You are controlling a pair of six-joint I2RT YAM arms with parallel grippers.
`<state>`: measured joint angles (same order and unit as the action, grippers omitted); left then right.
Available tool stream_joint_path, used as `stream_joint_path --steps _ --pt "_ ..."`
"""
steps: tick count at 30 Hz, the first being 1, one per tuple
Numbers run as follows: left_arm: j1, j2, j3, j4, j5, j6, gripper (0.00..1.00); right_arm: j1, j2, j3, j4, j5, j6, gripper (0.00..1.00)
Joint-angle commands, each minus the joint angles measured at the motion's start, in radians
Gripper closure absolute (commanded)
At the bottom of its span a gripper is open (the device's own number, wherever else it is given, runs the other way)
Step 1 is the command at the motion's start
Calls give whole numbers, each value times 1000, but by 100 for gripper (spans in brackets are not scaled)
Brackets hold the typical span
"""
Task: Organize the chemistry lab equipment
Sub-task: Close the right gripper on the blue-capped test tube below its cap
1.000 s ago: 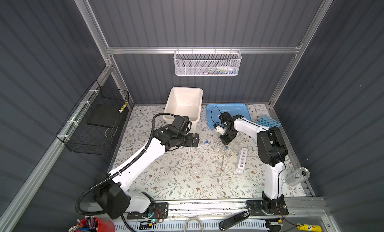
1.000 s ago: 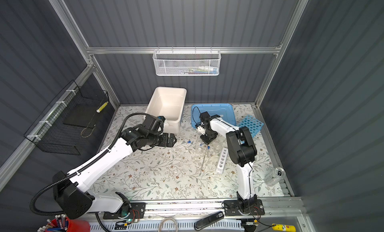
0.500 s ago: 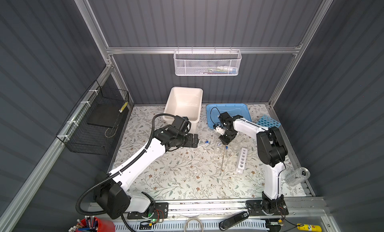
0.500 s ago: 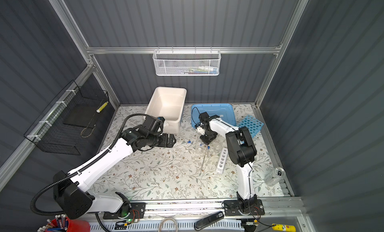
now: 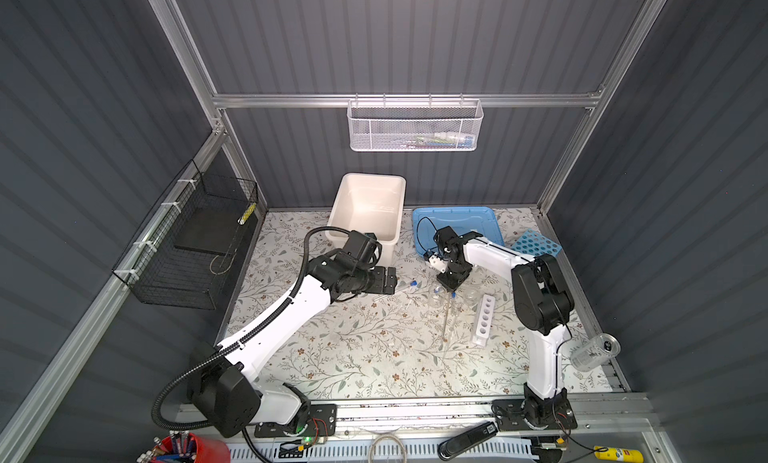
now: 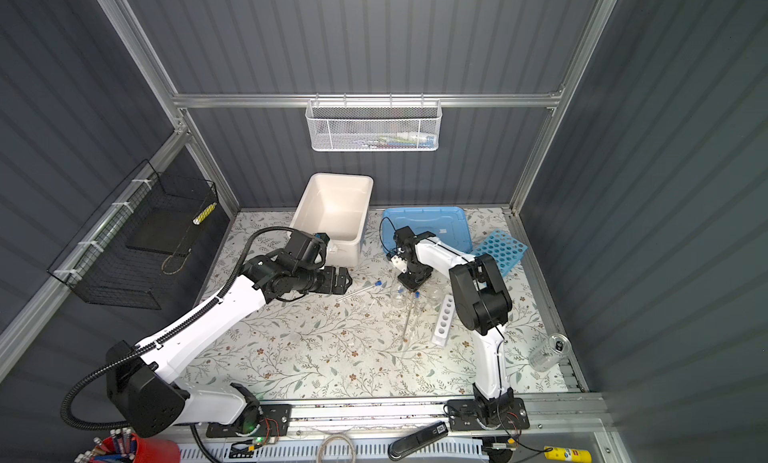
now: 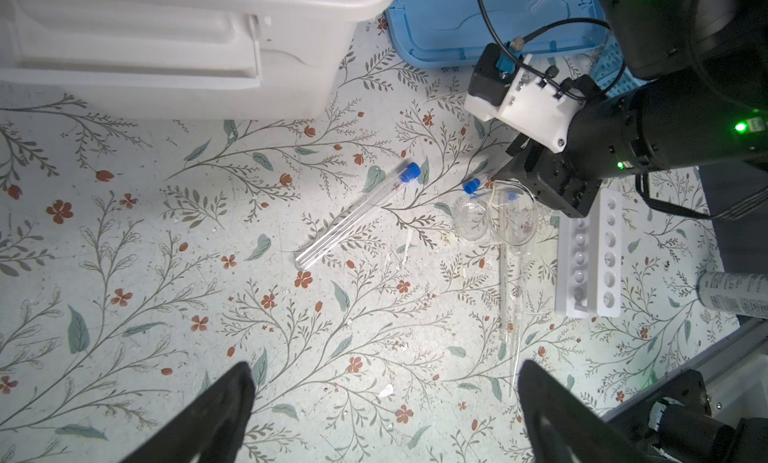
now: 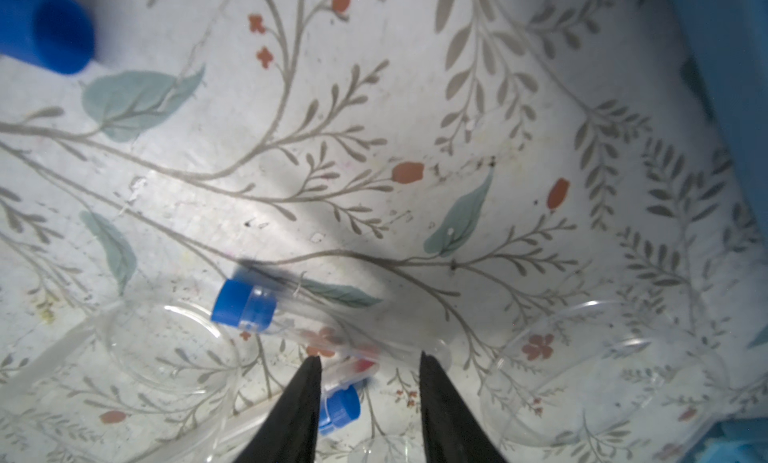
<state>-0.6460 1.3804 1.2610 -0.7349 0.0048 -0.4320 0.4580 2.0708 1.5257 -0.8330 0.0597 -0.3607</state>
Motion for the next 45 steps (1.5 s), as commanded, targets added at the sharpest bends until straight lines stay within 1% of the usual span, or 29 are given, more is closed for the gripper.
stream_joint_path --steps 1,5,11,22,28,31,40,45 --pt "7 -11 -2 2 21 -10 0 6 0 -24 -23 11 -12 56" --pt "8 -9 -4 11 28 -10 0 4 9 1 -16 15 -18 52" --pt "9 -4 7 5 30 -7 0 3 47 70 -29 0 -27 52" --pt "9 9 21 3 31 -5 0 -5 59 62 -3 -2 -35 52" --pt "8 12 26 0 31 -5 0 -27 81 106 -12 -49 -24 53" --pt "8 13 23 -1 30 -8 0 -40 89 118 -20 -76 -11 56" --pt "9 24 36 -3 33 -5 0 -47 117 114 -46 -85 8 58" --pt "9 21 38 -4 33 -4 0 -50 124 110 -50 -94 33 61"
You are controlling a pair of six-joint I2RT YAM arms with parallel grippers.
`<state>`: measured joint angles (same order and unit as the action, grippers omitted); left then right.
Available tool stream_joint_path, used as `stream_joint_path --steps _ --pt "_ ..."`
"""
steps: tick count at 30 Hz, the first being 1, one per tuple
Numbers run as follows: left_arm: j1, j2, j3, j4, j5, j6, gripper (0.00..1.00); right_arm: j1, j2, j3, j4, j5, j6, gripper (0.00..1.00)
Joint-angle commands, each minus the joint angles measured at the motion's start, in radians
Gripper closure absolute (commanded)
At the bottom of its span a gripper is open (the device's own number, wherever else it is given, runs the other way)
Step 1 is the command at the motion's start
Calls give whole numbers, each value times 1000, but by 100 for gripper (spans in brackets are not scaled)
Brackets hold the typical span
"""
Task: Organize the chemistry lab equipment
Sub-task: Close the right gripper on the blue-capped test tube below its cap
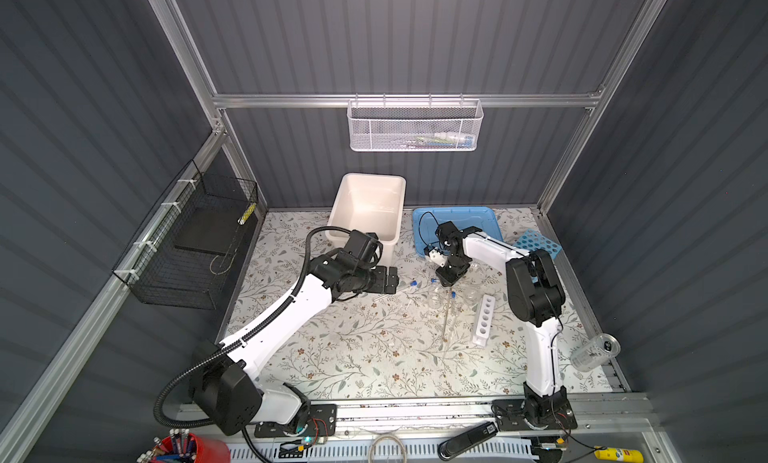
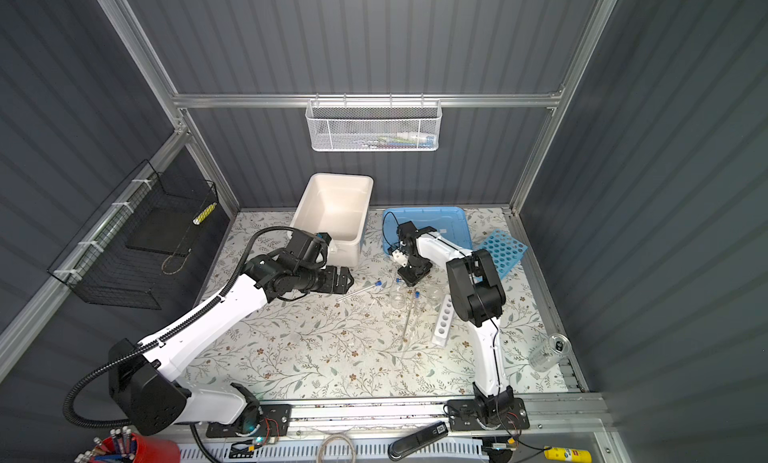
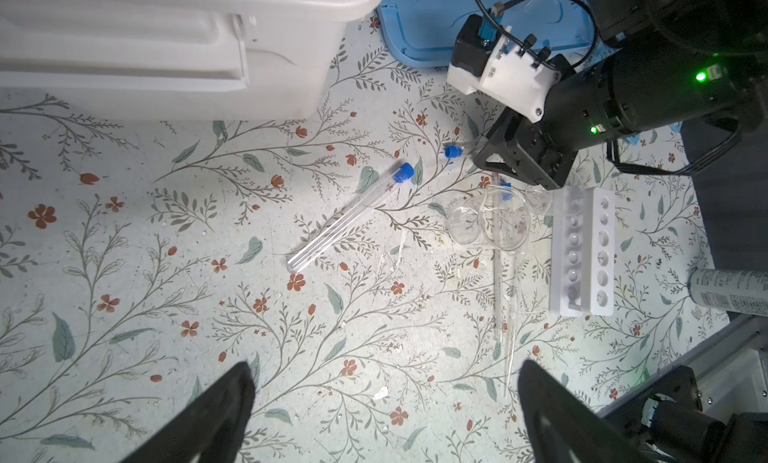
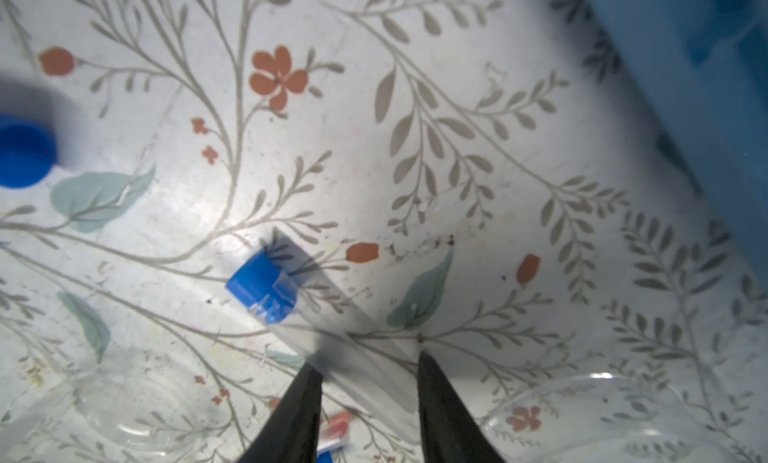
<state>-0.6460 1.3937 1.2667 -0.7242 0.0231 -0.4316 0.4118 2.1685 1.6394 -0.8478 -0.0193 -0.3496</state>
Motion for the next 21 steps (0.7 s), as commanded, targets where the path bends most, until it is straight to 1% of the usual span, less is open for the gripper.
stream_joint_path --steps 1,7,9,13,16,21 --pt "9 7 30 -15 15 -6 0 -4 23 -6 -31 -20 28 63" --pt "8 7 31 -14 17 -6 0 -14 16 -18 -22 -33 61 71" --pt "8 6 31 -13 19 -6 0 -16 20 -19 -23 -33 70 73" --pt "8 7 32 -11 24 -6 0 -19 17 -17 -24 -46 88 74" --pt "9 11 30 -7 32 -8 0 -26 14 -13 -26 -74 106 72" --pt "8 13 29 -1 42 -6 0 -25 17 -7 -22 -89 134 72"
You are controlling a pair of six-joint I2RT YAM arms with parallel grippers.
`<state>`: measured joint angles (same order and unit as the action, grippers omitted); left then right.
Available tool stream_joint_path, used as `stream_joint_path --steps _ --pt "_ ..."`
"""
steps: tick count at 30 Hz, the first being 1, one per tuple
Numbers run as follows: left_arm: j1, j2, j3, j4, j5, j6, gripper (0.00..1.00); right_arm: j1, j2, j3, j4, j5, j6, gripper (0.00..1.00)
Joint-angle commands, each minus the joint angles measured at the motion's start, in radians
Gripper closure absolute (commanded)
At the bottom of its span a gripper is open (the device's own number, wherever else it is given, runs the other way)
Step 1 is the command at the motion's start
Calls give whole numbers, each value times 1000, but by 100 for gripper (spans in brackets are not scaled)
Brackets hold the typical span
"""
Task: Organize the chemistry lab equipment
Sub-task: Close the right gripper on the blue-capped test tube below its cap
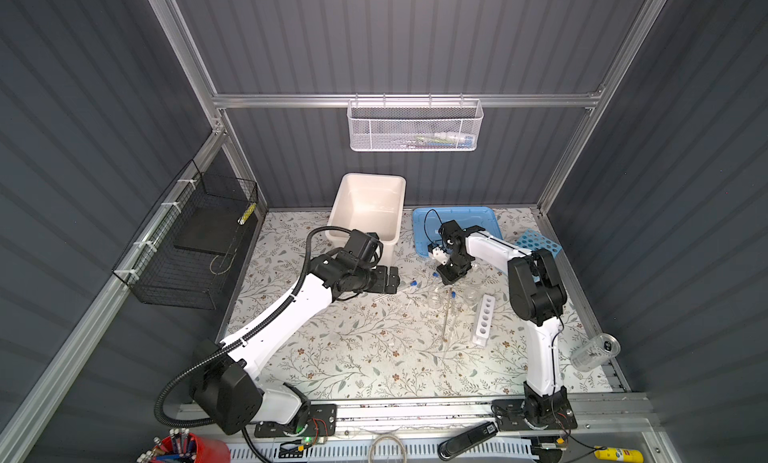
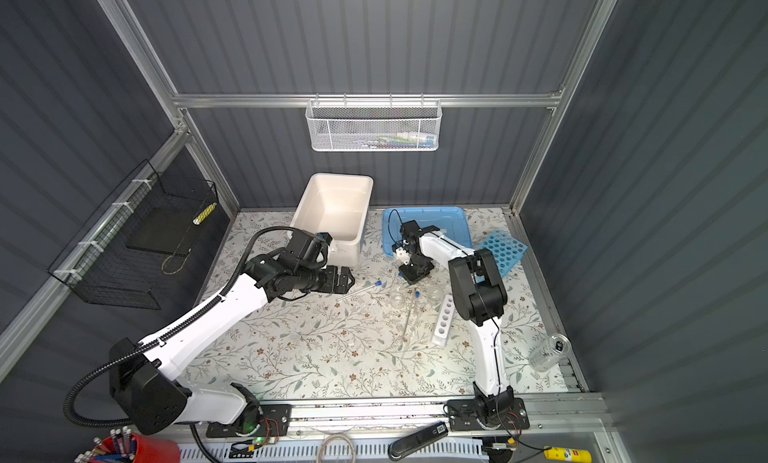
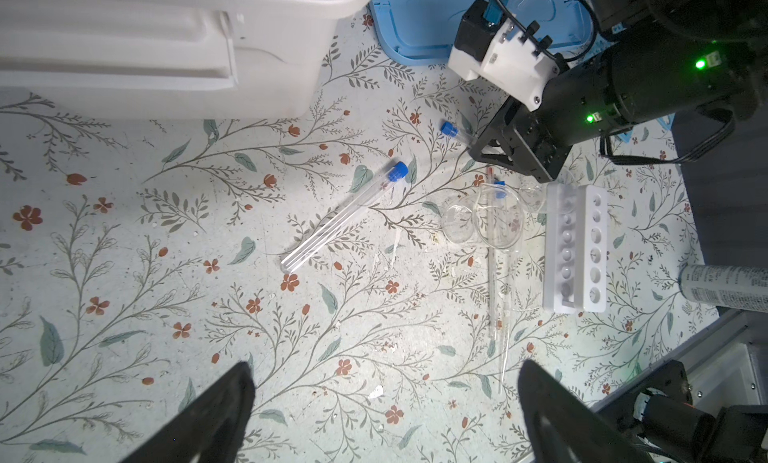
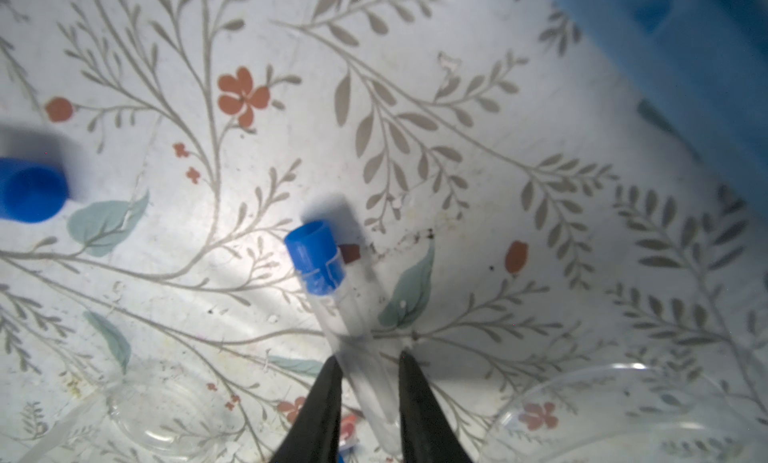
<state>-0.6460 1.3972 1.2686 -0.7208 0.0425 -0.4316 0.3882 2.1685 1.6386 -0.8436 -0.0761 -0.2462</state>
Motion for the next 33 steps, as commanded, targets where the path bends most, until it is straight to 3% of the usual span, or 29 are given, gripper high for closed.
stream_joint_path --steps 1,10,33 --pt "8 9 27 -3 24 -6 0 -2 20 -3 -32 -36 36 70" --pt "8 3 18 -3 26 -1 0 -2 37 37 -43 -6 44 59" --pt "8 -14 21 -12 13 -3 0 39 139 183 -54 34 36 58"
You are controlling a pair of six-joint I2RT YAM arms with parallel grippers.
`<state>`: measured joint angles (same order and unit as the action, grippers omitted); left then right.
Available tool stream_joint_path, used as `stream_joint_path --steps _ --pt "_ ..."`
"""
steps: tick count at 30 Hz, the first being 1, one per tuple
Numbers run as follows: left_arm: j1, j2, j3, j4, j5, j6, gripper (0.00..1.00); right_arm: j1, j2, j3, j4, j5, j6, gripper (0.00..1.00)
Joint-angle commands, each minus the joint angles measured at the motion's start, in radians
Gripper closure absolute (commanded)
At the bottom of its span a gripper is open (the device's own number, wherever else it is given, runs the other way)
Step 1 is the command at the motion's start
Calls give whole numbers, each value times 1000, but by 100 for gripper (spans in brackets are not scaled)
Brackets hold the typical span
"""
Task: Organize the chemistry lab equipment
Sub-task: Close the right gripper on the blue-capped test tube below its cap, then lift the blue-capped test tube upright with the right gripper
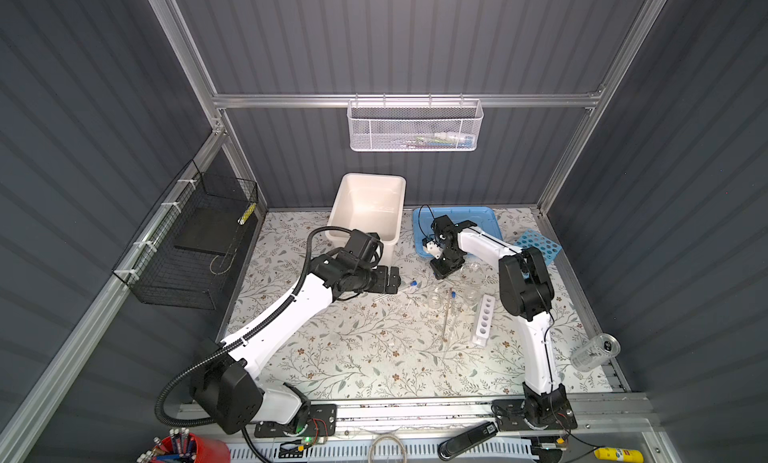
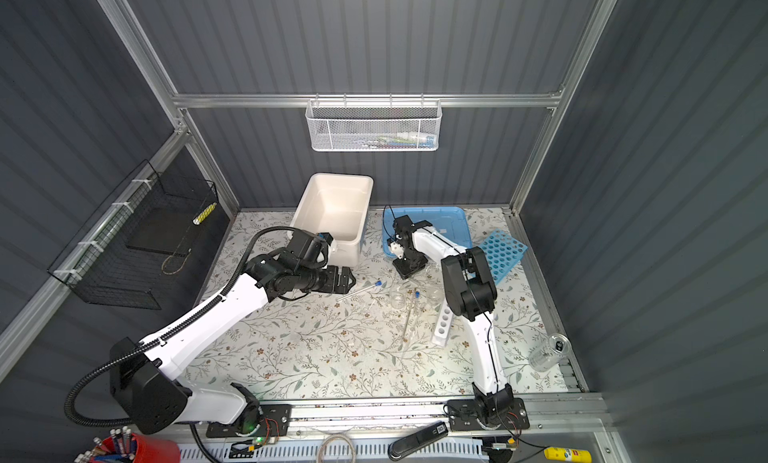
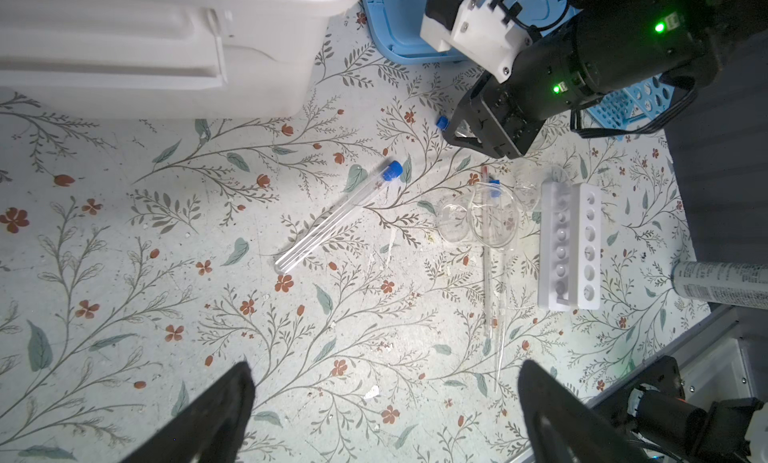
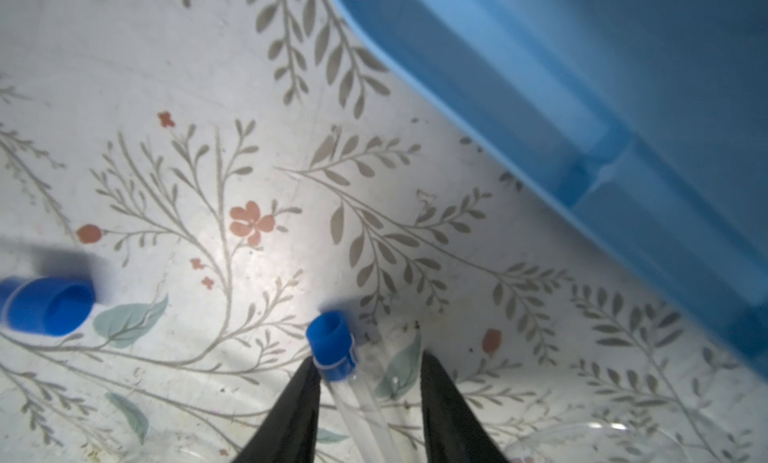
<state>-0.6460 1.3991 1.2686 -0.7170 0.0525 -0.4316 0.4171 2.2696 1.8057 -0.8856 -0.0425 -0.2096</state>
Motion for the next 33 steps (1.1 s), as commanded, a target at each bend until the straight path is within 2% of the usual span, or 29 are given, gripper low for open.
stream_joint_path --steps 1,10,18,33 --pt "8 -15 21 -17 3 -2 0 11 39 20 -12 1 3 59" --pt "9 -19 17 -19 1 0 0 12 41 9 -21 8 9 60" --pt "9 -17 12 -12 1 -2 0 2 -34 -122 19 38 28 59" --pt "8 -11 9 -7 6 -5 0 -22 -90 -237 39 34 45 60"
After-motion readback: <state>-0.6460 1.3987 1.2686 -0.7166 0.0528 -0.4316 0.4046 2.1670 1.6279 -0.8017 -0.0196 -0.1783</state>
